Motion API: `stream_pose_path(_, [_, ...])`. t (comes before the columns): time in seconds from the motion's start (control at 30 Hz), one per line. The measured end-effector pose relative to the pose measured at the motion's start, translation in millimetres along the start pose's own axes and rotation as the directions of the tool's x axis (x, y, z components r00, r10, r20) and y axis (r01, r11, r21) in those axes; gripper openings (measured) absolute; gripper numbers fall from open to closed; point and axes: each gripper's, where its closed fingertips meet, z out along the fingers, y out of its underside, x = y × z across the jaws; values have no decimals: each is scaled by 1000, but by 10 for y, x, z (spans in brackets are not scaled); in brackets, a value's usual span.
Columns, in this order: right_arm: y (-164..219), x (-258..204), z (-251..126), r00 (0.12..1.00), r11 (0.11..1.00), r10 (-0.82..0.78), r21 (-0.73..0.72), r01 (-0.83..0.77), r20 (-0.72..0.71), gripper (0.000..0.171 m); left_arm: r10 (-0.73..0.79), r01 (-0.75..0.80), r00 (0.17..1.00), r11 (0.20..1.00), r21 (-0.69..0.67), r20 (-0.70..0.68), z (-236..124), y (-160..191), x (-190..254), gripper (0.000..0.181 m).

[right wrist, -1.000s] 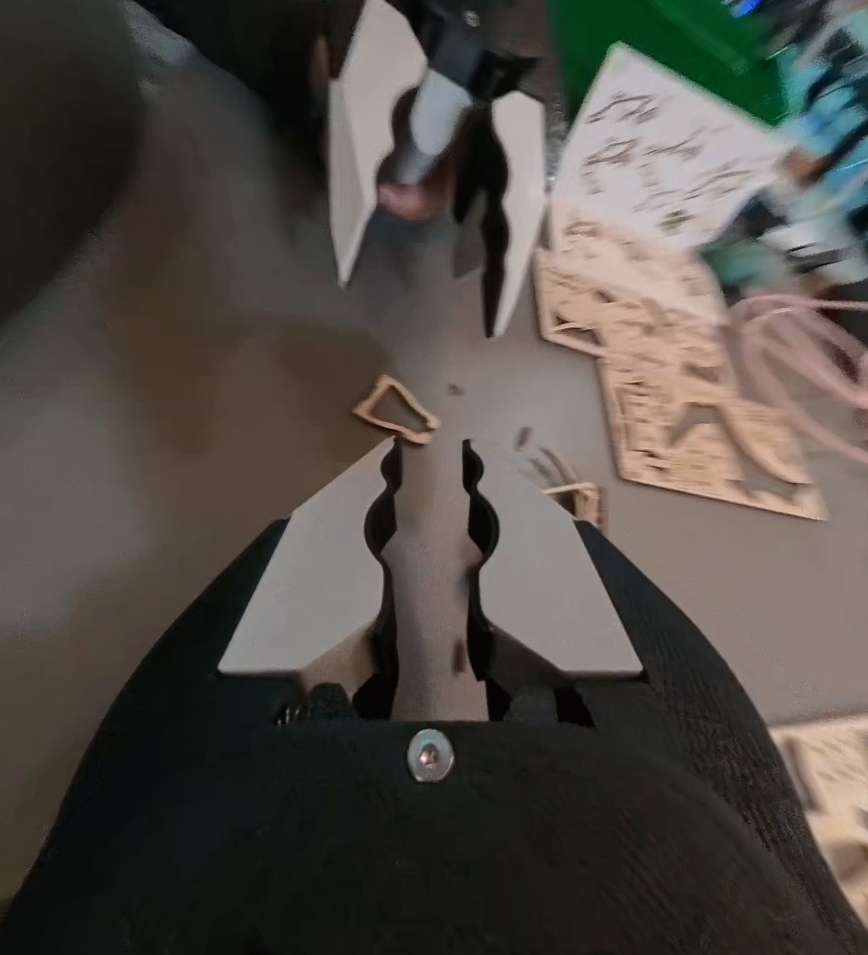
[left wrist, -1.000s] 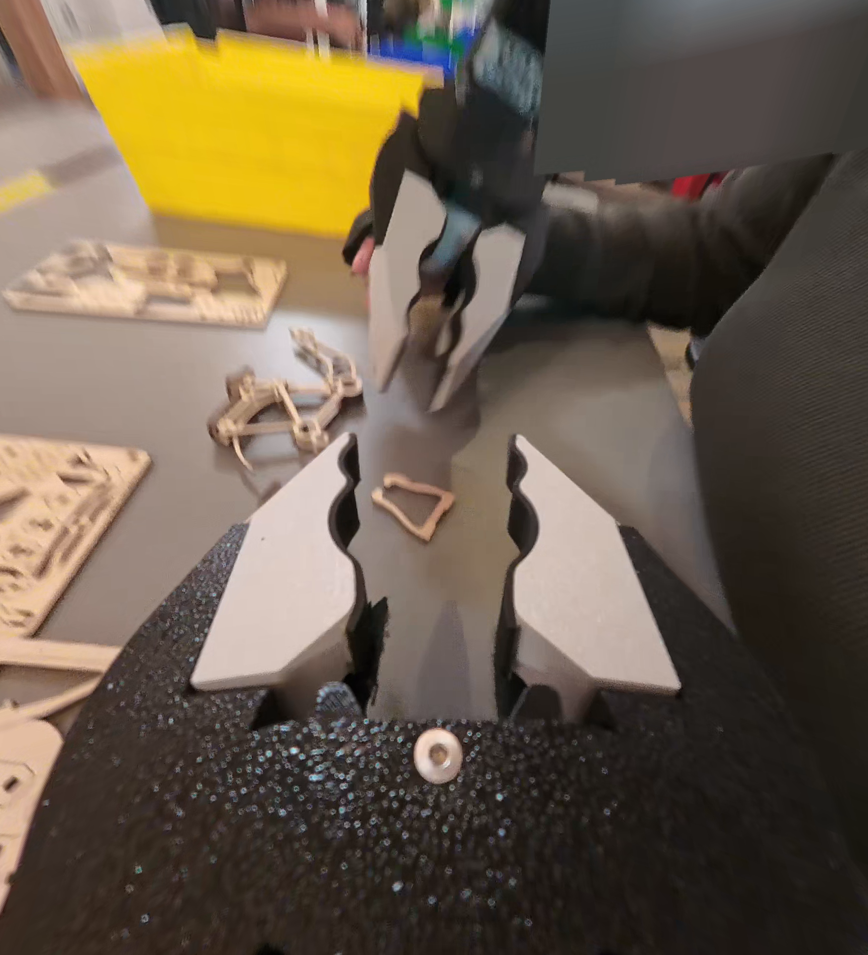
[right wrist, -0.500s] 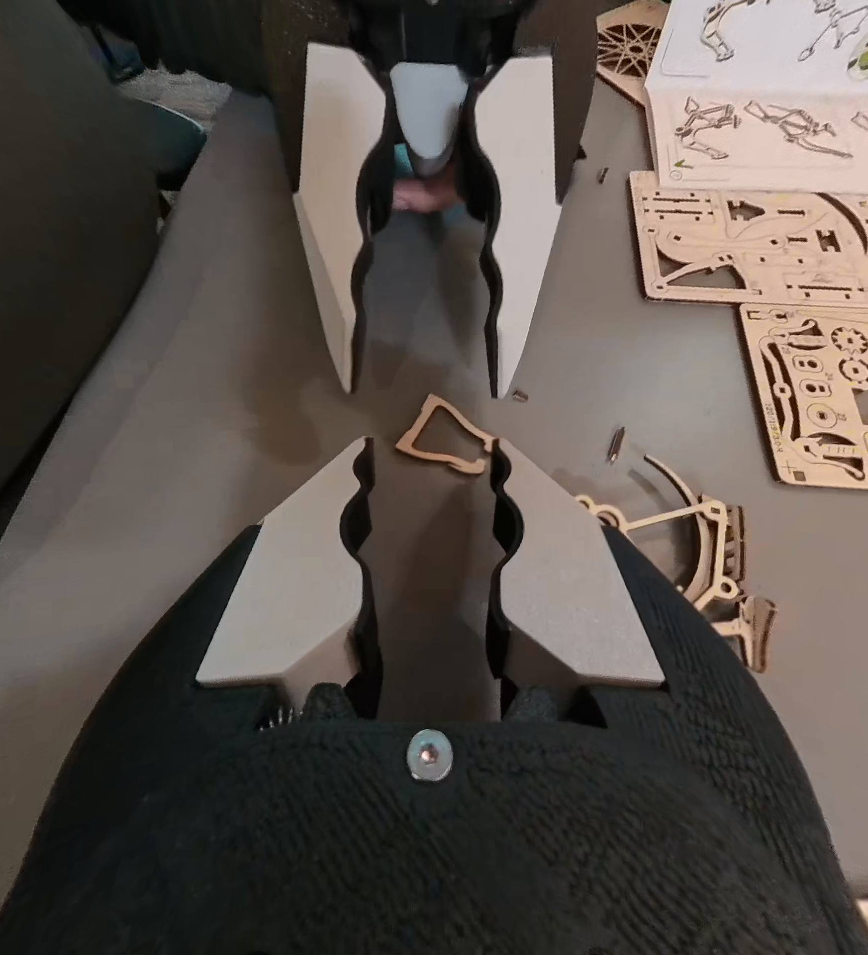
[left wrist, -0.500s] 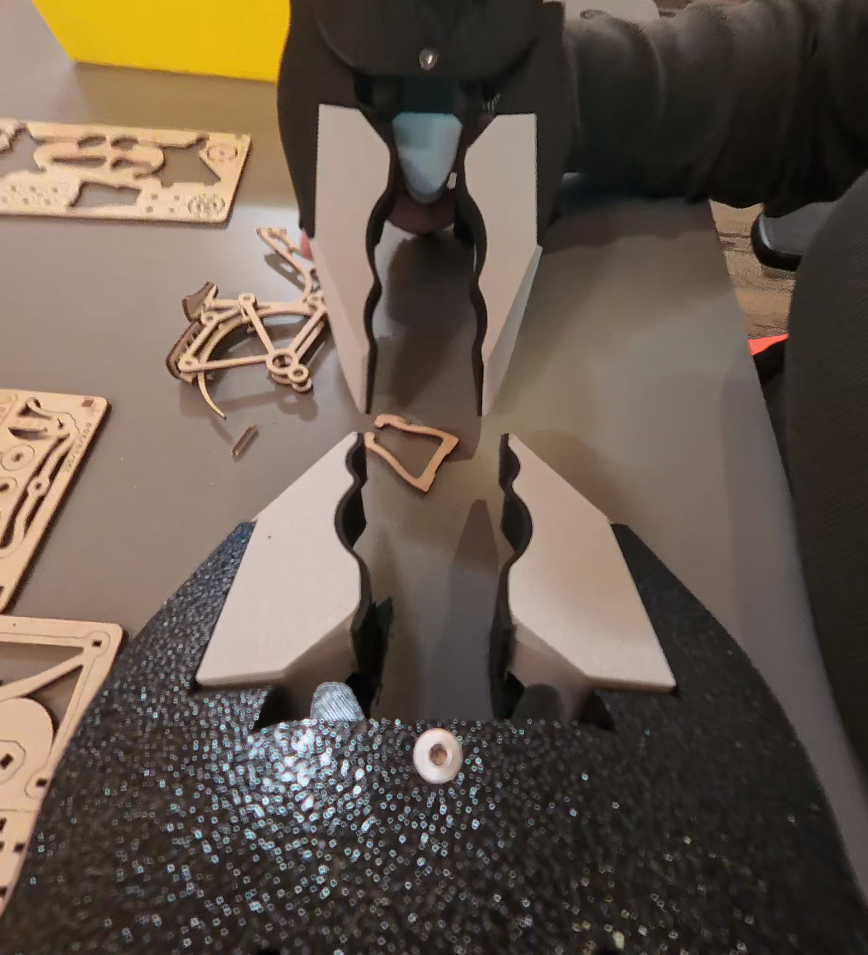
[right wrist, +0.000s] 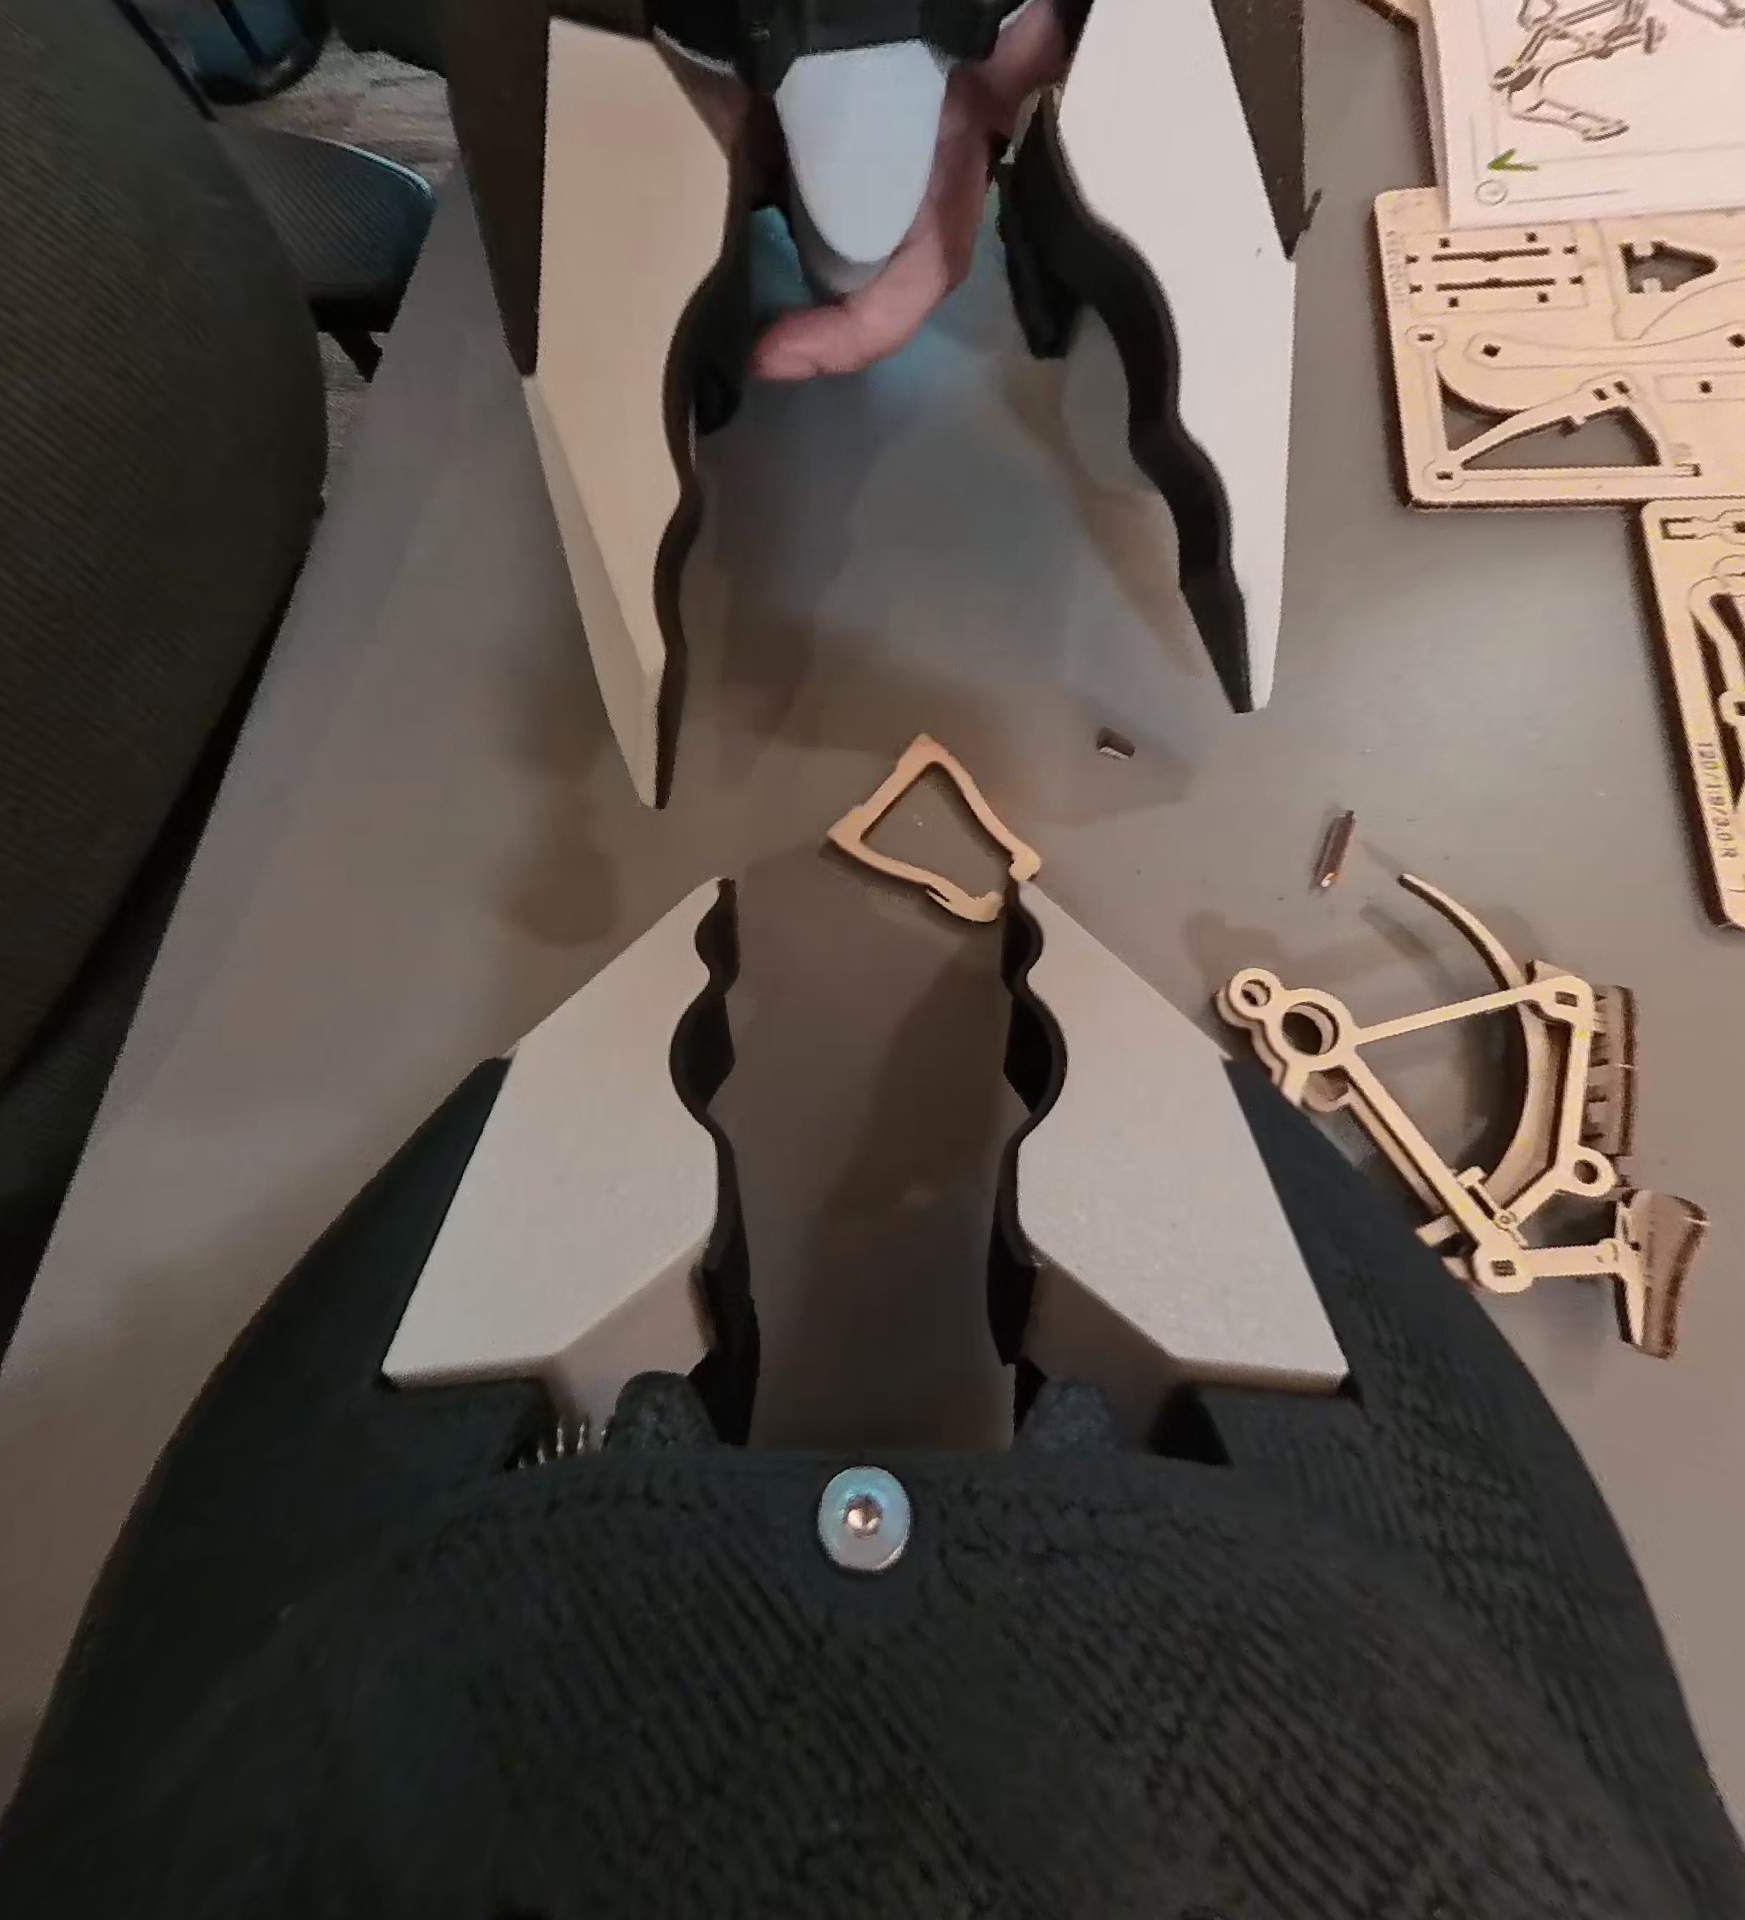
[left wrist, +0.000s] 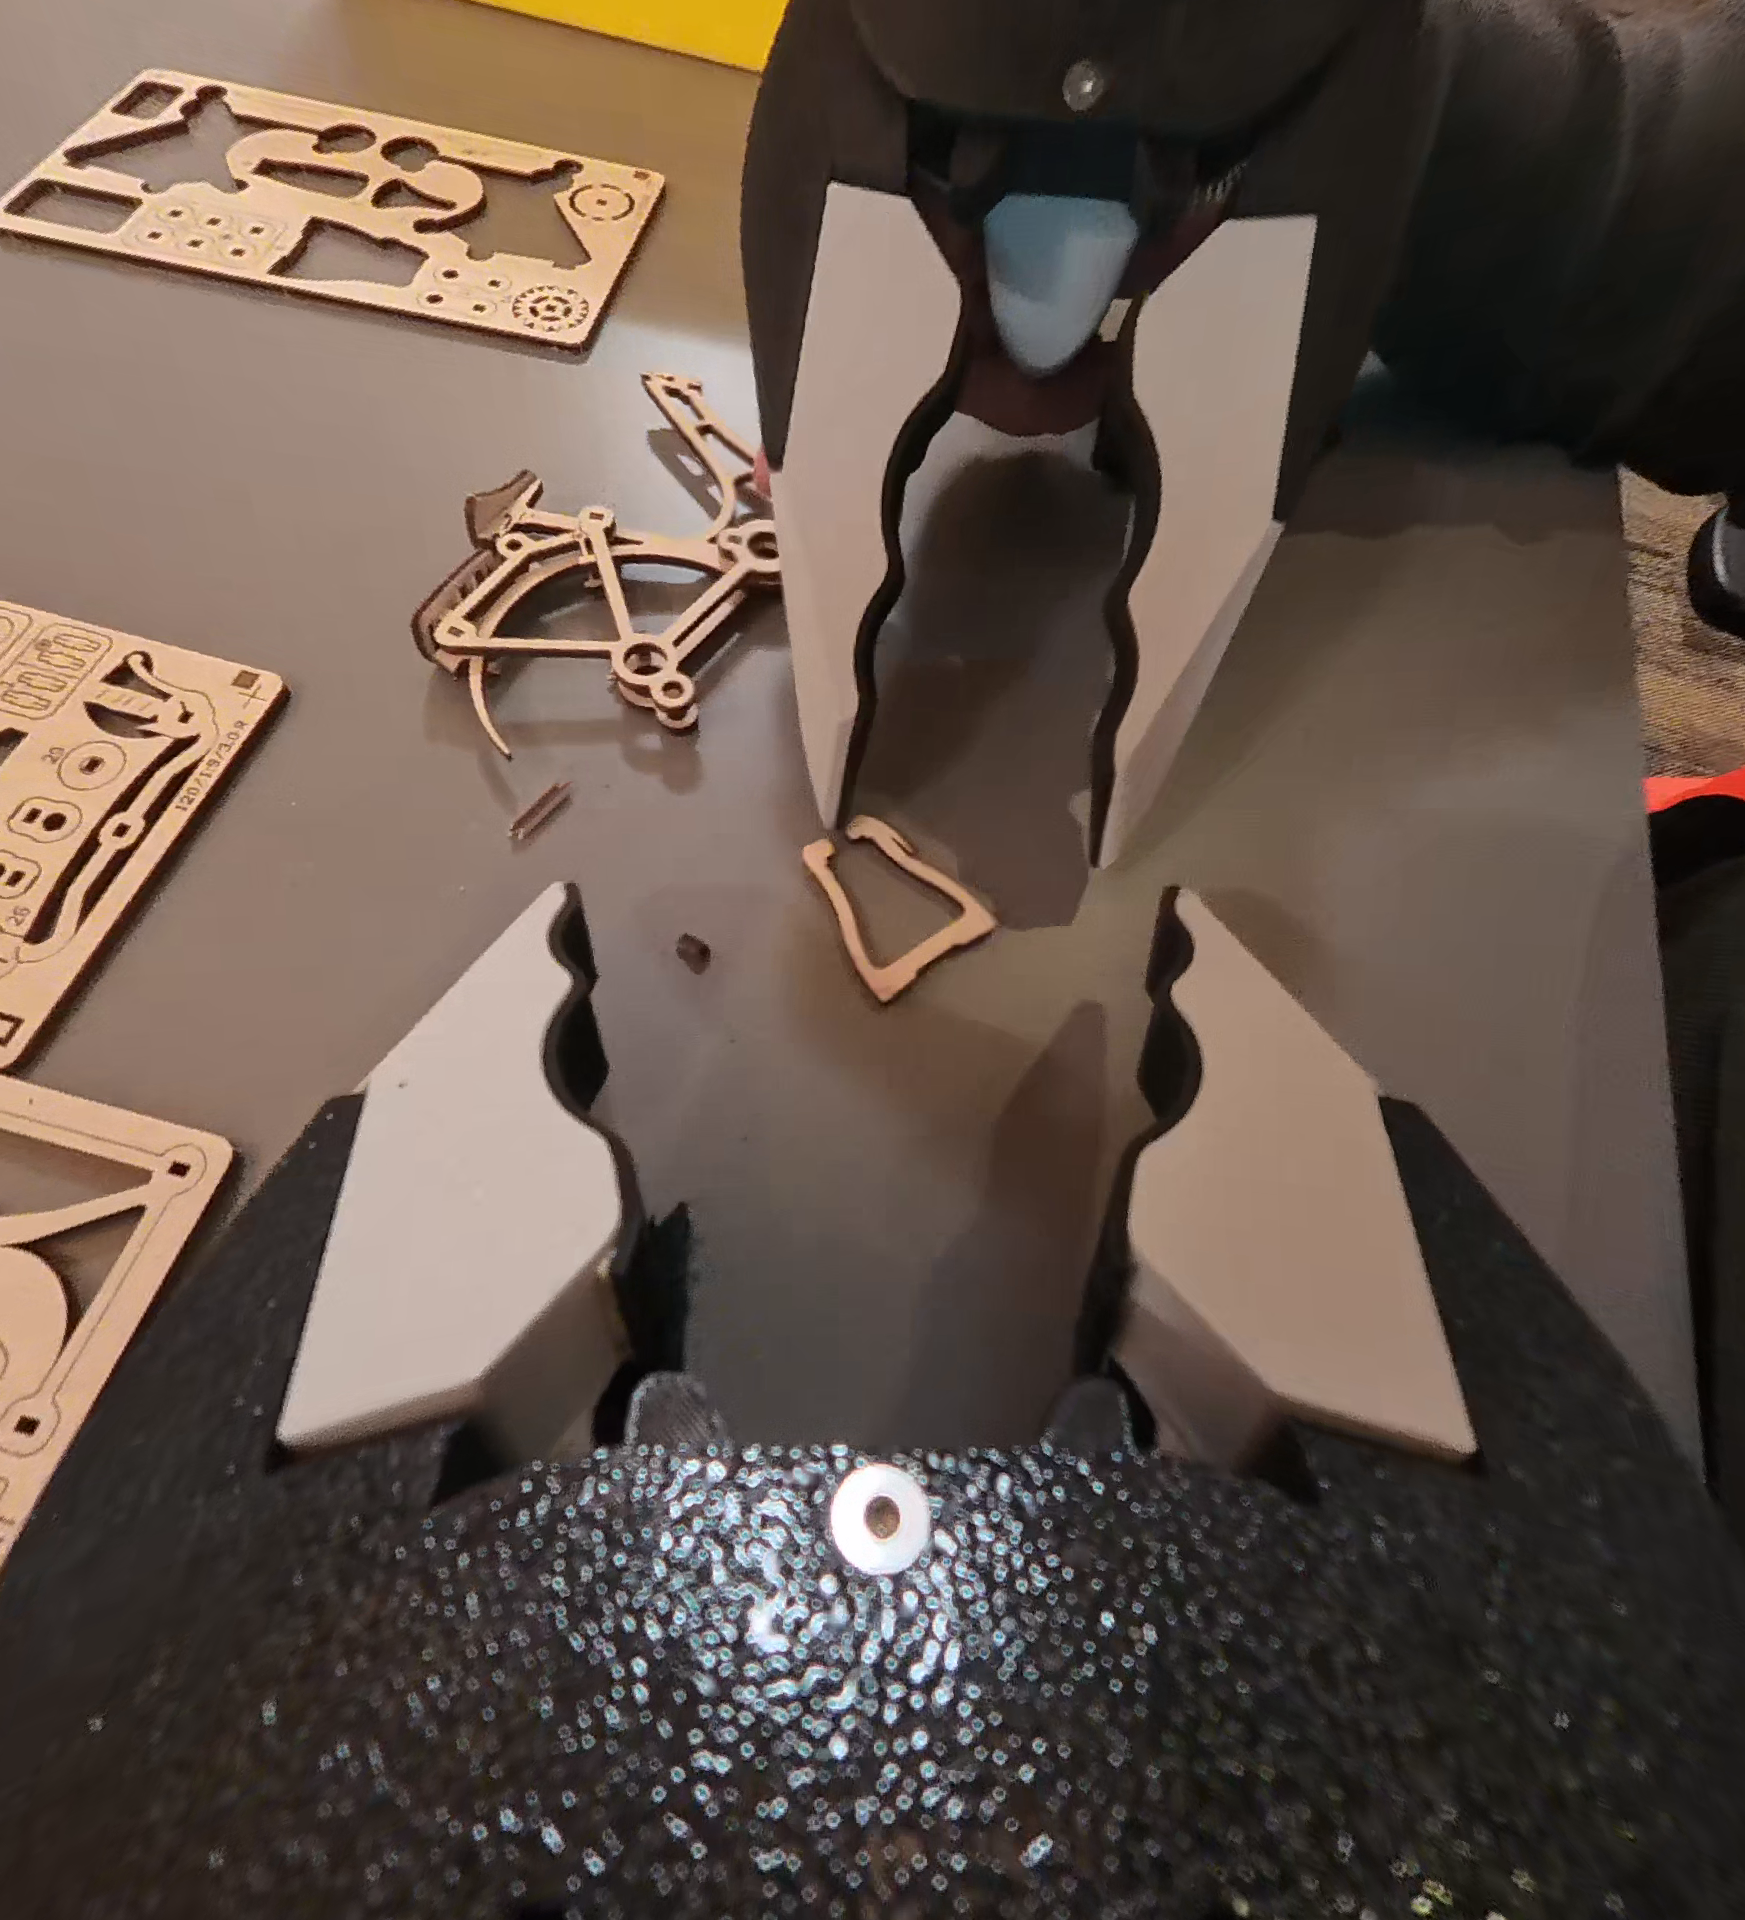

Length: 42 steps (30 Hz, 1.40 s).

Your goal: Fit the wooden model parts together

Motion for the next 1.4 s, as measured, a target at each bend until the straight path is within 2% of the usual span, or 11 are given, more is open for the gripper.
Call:
stream_pose_path(0.13, [24, -148, -38, 995, 1000, 22, -9, -22, 96, 38, 45, -45, 999, 998, -48, -3, 25, 73, 38, 91])
stream_pose_path(0.23, [-36, -52, -84, 1000, 999, -4, 33, 4, 25, 36, 97, -98, 995, 991, -91, -17, 36, 144, 63, 69])
stream_pose_path(0.3, [-95, 31, -93, 999, 998, -25, 64, 28, -43, 42, 104, -106, 994, 990, -92, -25, 32, 148, 69, 64])
stream_pose_path(0.47, [-28, -4, 33, 998, 999, -46, 5, 46, -36, 44, 114, -120, 991, 989, -90, -66, 14, 152, 111, 48])
stream_pose_path(0.63, [-15, -3, 82, 996, 998, -66, -18, 65, -52, 33, 128, -136, 988, 987, -89, -85, 7, 156, 141, 26])
stream_pose_path(0.83, [-15, 24, 81, 995, 998, -67, -17, 66, -69, 24, 15, -21, 991, 999, -47, -131, -22, 96, 129, 26])
stream_pose_path(0.97, [-28, 75, 66, 977, 987, -163, -32, 160, -139, 25, -54, 54, 988, 999, -5, -142, -61, 31, 80, 26])
stream_pose_path(1.1, [-110, 188, -22, 861, 916, -400, -96, 390, -315, 25, -135, 139, 980, 990, 17, -149, -88, 0, 16, 26])
stream_pose_path(1.2, [-189, 172, -67, 755, 839, -535, -135, 527, -380, 19, -213, 223, 962, 974, 41, -173, -117, -33, -32, 26])
stream_pose_path(1.27, [-227, 180, -76, 710, 811, -570, -147, 566, -413, 12, -267, 283, 941, 958, 52, -208, -134, -56, -35, 26])
stream_pose_path(1.4, [-206, 191, -50, 691, 796, -593, -166, 583, -414, 3, -313, 337, 917, 940, 57, -248, -141, -80, -17, 26])
